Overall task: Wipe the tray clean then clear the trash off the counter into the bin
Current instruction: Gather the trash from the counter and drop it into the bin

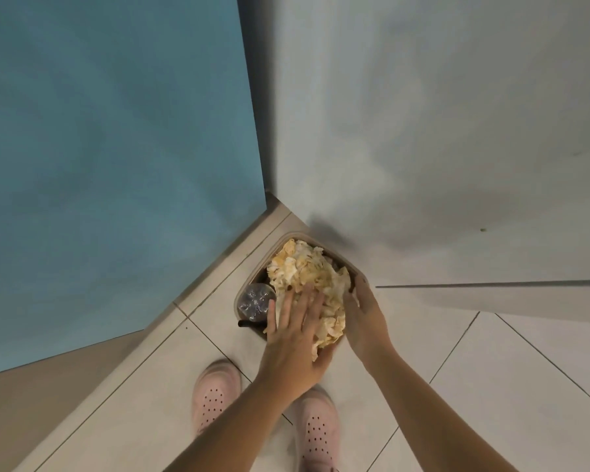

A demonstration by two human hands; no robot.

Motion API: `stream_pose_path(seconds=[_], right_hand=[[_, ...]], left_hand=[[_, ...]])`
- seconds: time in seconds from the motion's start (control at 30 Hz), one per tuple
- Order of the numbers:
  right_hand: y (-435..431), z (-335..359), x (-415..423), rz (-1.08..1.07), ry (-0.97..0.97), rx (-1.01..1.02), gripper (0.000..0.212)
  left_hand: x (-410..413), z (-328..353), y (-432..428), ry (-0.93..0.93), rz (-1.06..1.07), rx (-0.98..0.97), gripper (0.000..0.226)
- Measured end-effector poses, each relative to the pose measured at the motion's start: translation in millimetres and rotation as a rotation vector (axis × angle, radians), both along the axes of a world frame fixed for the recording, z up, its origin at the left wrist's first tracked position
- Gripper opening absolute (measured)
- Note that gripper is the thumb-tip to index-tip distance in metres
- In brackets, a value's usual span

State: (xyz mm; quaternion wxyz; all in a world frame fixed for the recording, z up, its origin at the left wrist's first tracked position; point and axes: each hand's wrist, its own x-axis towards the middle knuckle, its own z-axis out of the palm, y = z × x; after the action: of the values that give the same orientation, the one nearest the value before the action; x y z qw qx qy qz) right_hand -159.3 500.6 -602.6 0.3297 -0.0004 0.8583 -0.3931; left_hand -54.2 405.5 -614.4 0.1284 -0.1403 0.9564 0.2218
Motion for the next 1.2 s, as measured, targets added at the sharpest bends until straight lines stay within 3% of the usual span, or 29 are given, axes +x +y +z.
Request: stream_pose_path(seconds=[0.1,0.17,0.27,0.43,0.63,0.77,0.9,1.03,1.2], right_hand=[[10.9,1.5,15.6,0.469,0.235,0.082,0.056],[11.8,-10.1,24.7,0.766,0.248,0.238,0.060],[4.3,-30.1,26.1,0.982,0.214,0.518,0.065],[-16.1,-32.8,7.2,1.024,0.062,0.659,0.057],[-30.1,-52.1,3.5,1.059,-0.092,0.752,0.059],[-35.0,-52.1,0.5,1.082,-0.089,0.787,0.057],[-29.0,-34.0,-3.7,1.068,0.087,0.734,0.058],[-25.9,21.2,-4.8,0.903,0.117,0.610,0.035],[-30.1,113.1,3.1,0.646,0.141,0.418,0.034]], left_hand=[[19.1,9.9,4.1,0.011,0.043,0.026,0.068],[34.1,7.9,13.7,-0.068,0.004,0.026,0.063],[39.9,-9.0,22.2,-0.175,-0.010,0.029,0.062],[11.3,-24.6,19.6,-0.240,-0.033,0.061,0.062],[-21.1,-42.2,14.3,-0.617,-0.097,0.155,0.074],[-30.3,-46.8,10.7,-0.697,-0.099,0.186,0.081],[-27.2,-29.7,-1.4,-0.595,-0.114,0.265,0.072],[-30.7,17.4,-27.7,-0.415,0.156,0.527,0.037],[-17.9,99.9,-57.2,-0.196,0.418,0.599,0.033]])
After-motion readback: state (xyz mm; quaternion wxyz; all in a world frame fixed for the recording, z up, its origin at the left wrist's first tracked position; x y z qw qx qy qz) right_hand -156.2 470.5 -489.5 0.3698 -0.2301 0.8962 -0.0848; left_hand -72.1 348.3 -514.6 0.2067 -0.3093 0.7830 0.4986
